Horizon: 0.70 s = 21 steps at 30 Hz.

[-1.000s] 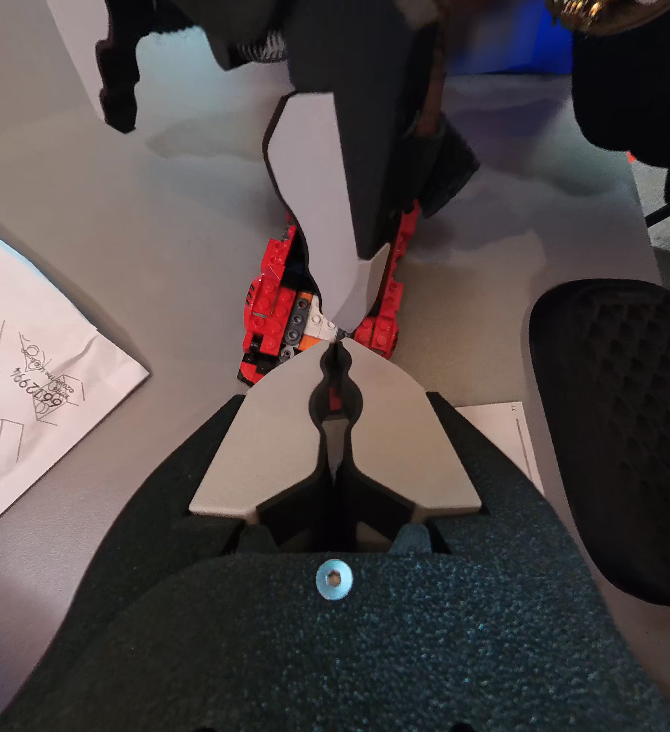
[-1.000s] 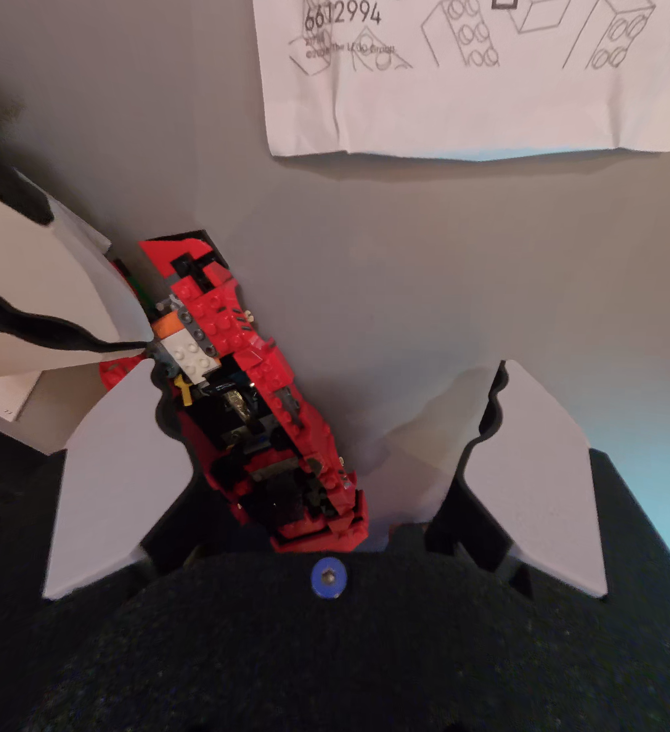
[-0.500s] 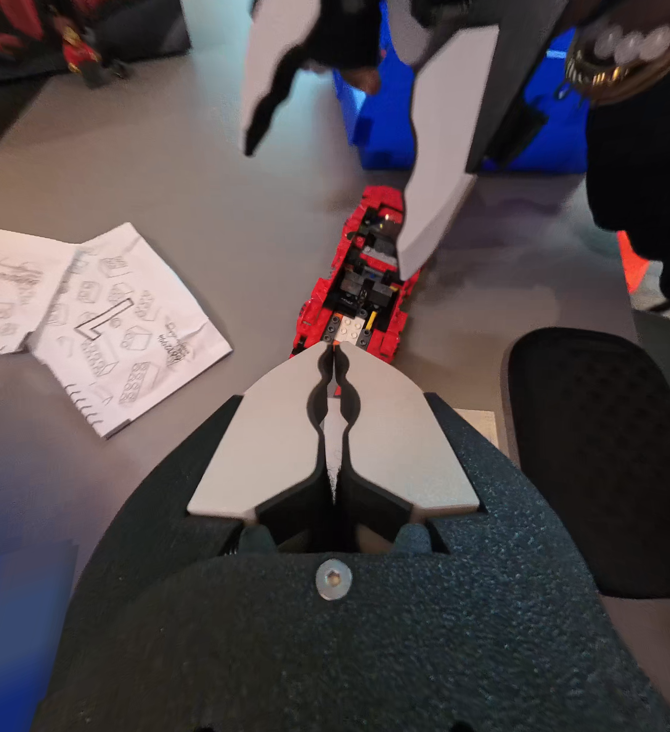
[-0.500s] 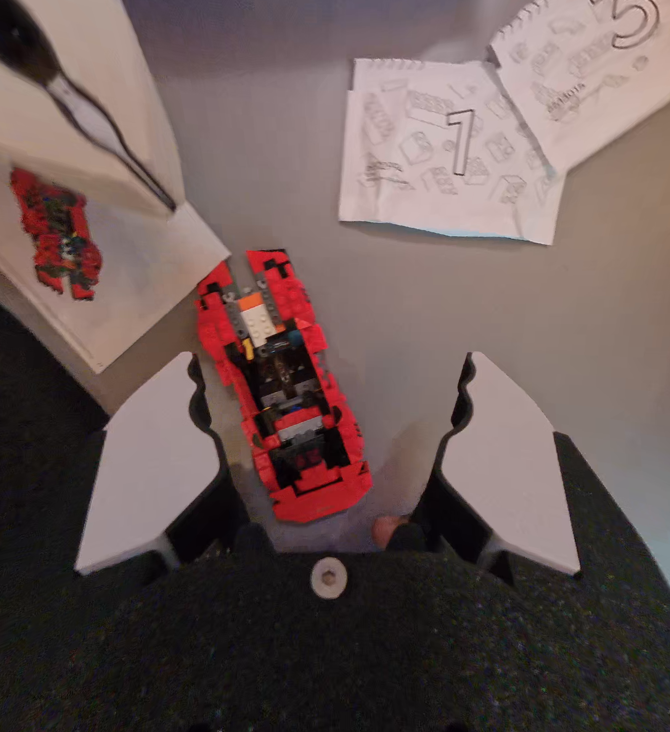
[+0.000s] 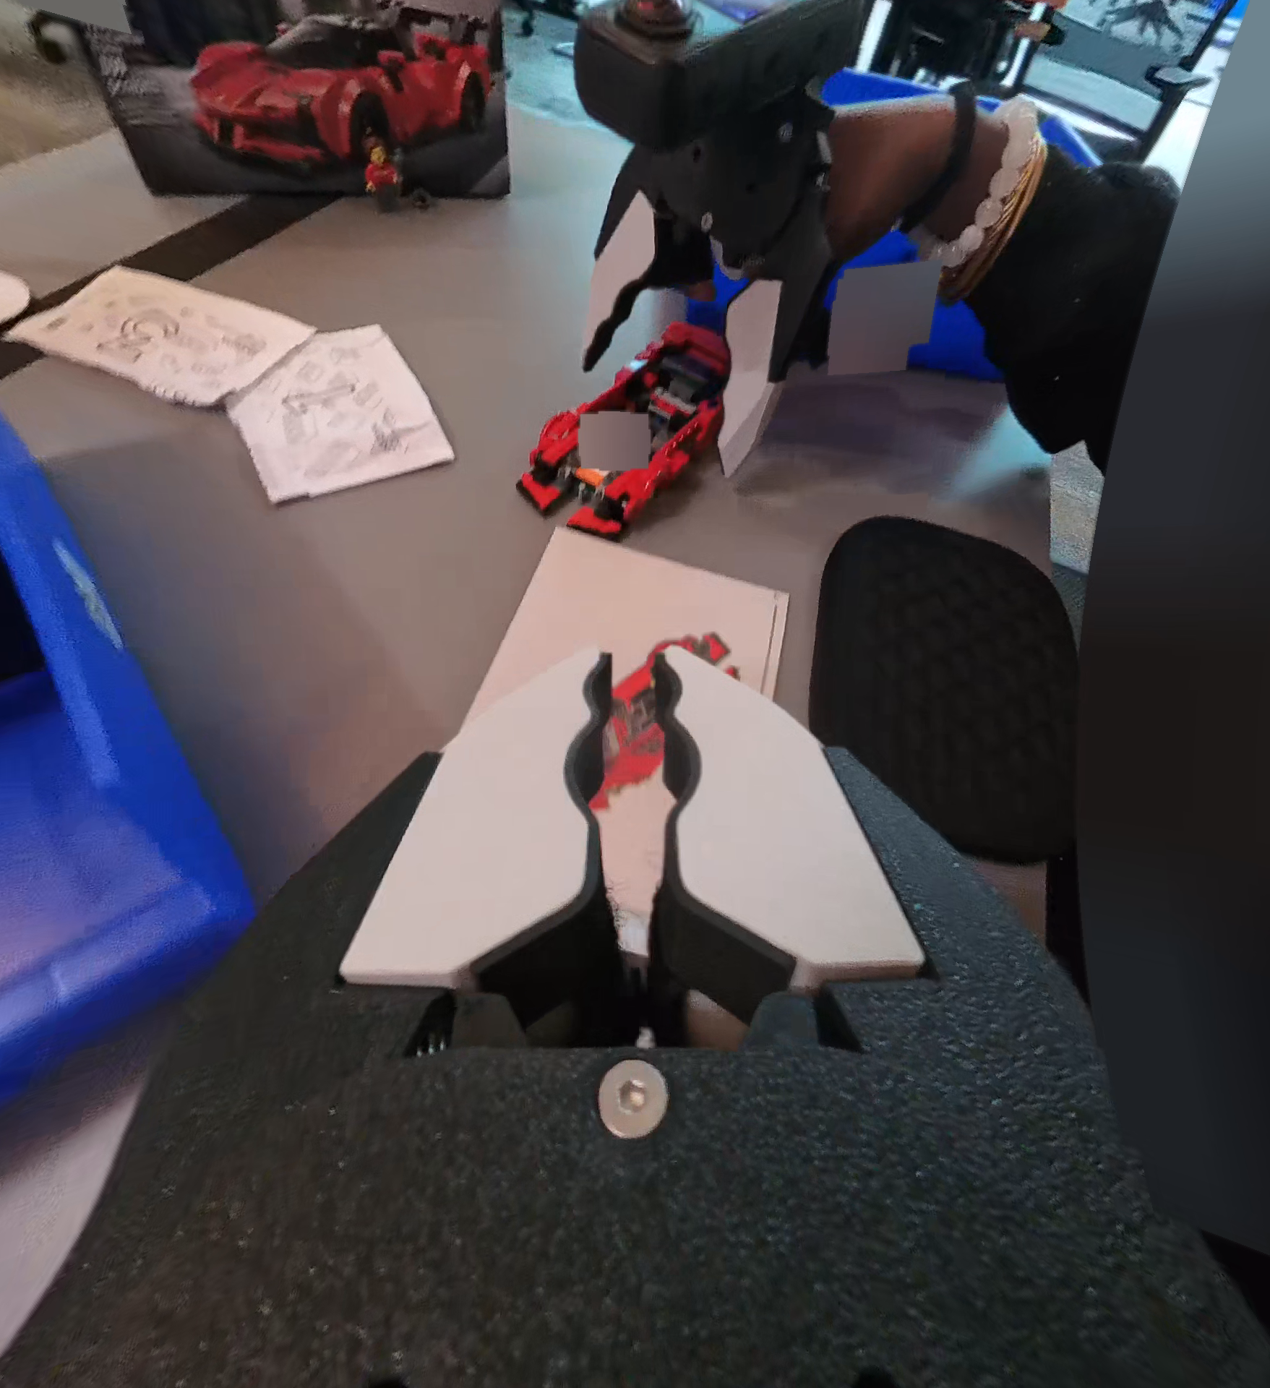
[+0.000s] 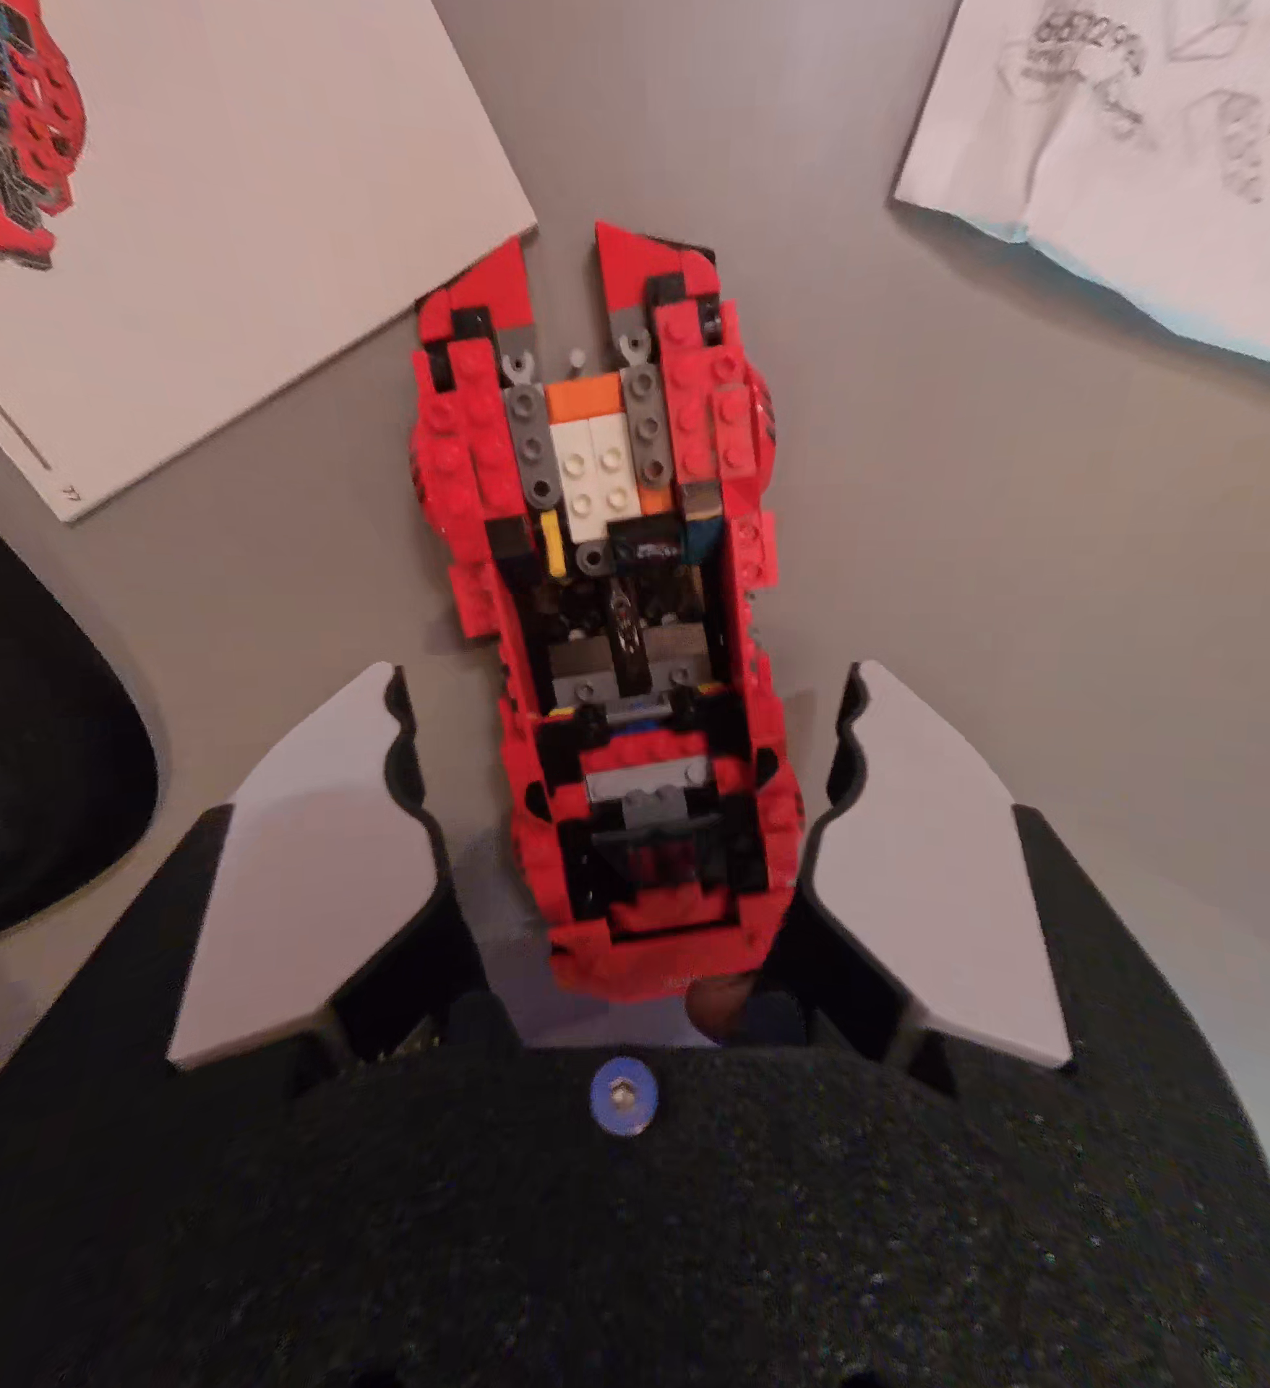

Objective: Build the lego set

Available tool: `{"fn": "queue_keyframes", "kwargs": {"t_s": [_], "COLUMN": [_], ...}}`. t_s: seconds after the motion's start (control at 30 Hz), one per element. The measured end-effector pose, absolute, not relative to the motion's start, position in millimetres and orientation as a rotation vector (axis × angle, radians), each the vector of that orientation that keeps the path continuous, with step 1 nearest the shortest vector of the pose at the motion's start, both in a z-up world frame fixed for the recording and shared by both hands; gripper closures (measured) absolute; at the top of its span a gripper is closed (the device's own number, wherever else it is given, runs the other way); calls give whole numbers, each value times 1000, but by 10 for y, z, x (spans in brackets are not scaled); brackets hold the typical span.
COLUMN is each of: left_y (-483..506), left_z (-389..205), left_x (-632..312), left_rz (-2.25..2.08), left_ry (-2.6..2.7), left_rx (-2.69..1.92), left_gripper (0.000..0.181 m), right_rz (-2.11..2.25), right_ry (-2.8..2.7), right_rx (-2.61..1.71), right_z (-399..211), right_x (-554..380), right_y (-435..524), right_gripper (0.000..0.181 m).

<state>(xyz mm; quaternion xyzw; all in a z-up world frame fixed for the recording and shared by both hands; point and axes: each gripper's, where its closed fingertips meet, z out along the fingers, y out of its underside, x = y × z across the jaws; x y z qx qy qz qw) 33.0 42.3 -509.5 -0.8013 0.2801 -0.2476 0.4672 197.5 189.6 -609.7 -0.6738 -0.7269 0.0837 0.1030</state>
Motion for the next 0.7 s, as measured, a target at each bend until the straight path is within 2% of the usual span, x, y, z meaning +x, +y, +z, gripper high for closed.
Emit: {"fn": "queue_keyframes", "kwargs": {"t_s": [0.13, 0.27, 0.33, 0.5, 0.57, 0.7], "left_y": [188, -7, -68, -86, -59, -10], "left_z": [-5189, -5162, -5158, -5243, -5264, -5226], "left_x": [2, -247, -300, -416, -452, -468], "left_rz": [-522, -455, -434, -336, -332, -463], "left_ry": [576, 517, 519, 513, 487, 390], "left_rx": [-1999, -1978, -1973, -1991, -1968, -1911], "left_gripper": [152, 143, 145, 161, 178, 181], "right_rz": [205, 205, 179, 306, 536, 1182], "right_ry": [-2162, -2093, -2063, -1854, -1677, -1273], "right_rx": [-1993, -2072, -2110, -2083, -1922, -1459], "right_z": [-6170, -6177, -6176, -5907, -5597, -4786], "right_x": [1929, 1973, 2050, 2015, 1772, 1369], "right_y": [1900, 1945, 1997, 1975, 1848, 1302], "right_gripper": [95, 101, 101, 80, 72, 81]}}
